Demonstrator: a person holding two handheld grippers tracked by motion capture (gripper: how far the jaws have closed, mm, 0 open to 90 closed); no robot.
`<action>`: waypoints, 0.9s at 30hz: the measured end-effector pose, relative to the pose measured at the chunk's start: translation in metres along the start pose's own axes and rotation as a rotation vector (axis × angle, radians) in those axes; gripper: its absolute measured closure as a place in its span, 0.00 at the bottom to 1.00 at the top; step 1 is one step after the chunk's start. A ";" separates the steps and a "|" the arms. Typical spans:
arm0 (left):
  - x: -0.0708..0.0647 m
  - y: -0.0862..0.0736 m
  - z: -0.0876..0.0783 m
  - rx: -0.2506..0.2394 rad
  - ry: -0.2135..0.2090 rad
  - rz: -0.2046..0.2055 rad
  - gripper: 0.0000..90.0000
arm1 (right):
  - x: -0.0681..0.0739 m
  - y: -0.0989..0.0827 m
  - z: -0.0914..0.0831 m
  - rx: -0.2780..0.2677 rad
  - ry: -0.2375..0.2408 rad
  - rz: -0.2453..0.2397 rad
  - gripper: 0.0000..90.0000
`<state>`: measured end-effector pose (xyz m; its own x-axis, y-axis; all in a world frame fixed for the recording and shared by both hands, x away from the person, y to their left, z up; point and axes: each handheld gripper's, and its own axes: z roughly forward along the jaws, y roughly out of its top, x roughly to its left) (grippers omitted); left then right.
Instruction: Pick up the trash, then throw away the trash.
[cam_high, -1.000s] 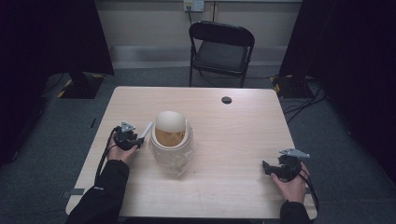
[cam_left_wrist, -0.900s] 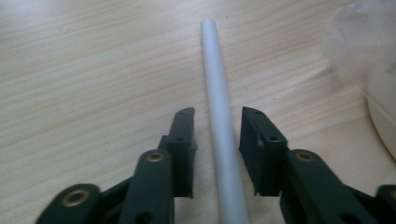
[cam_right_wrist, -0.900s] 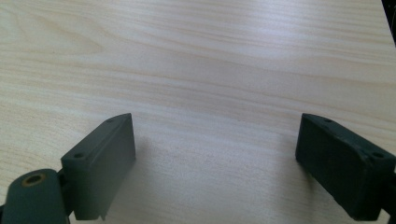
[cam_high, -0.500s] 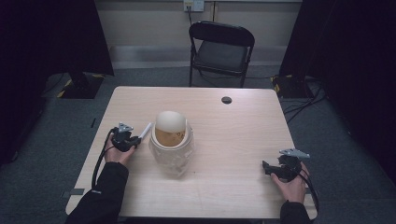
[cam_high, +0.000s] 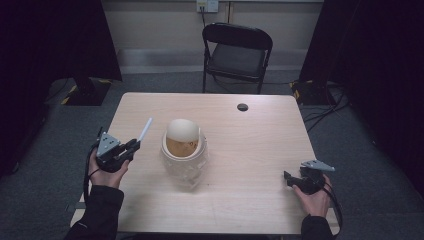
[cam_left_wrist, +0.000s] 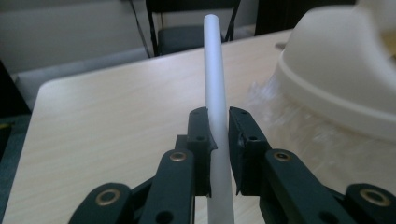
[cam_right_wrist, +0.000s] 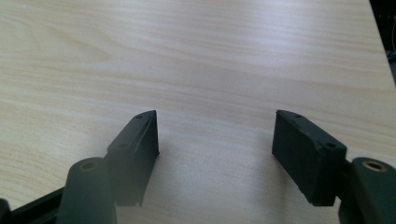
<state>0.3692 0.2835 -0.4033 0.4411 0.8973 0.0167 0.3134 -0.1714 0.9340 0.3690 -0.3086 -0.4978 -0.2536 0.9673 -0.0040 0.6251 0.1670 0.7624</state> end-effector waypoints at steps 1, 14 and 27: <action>-0.002 0.003 -0.004 -0.022 -0.005 0.001 0.88 | 0.000 0.000 -0.001 -0.015 0.001 0.005 0.36; -0.020 0.029 -0.034 -0.199 -0.052 0.012 0.88 | 0.019 0.043 -0.035 -0.279 0.171 0.025 0.35; -0.057 0.042 -0.029 -0.270 -0.184 0.048 0.88 | 0.046 0.079 -0.060 -0.464 0.335 0.042 0.35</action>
<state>0.3325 0.2371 -0.3549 0.6027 0.7977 0.0215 0.0647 -0.0757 0.9950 0.3624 -0.2624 -0.3993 -0.5032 0.8452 0.1800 0.2697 -0.0443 0.9619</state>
